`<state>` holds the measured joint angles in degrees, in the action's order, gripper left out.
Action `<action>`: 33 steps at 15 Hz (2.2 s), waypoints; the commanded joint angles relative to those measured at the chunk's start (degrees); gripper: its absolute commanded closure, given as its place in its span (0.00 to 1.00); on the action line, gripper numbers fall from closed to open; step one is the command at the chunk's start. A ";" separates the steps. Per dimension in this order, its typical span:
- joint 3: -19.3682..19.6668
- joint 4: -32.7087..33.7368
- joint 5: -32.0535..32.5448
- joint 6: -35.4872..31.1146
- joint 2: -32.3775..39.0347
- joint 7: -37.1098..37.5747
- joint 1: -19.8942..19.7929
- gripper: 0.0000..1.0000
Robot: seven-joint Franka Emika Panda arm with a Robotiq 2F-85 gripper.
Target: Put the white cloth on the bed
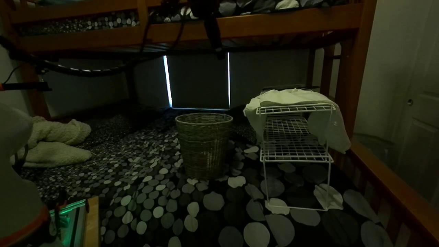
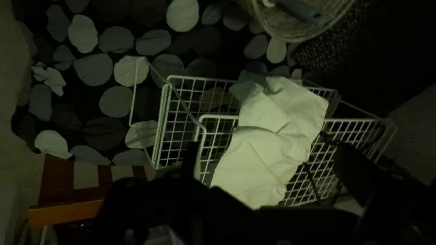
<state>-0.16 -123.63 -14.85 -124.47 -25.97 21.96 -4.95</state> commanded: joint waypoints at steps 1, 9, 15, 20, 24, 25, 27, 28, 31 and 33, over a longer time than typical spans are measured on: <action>1.41 6.47 -6.99 -4.92 10.91 4.33 0.99 0.00; 0.51 4.20 -3.52 -4.56 7.14 2.61 0.46 0.00; 0.56 4.75 -3.90 -6.83 9.55 5.02 -0.22 0.00; 3.38 9.63 -6.87 -5.27 19.38 2.38 0.20 0.00; 4.03 15.55 -8.57 -4.29 28.24 0.72 0.27 0.00; 3.92 17.31 -8.94 -4.36 30.44 0.52 0.26 0.00; 3.65 20.59 -10.58 -3.82 33.92 -0.10 0.10 0.00; 3.51 21.71 -11.22 -3.87 35.15 -0.17 0.00 0.00; 3.09 25.39 -12.79 -4.30 38.92 0.29 -0.24 0.18; 2.83 27.60 -13.59 -4.38 40.90 0.63 -0.29 0.37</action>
<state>2.91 -100.08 -26.19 -130.36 11.71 23.07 -4.87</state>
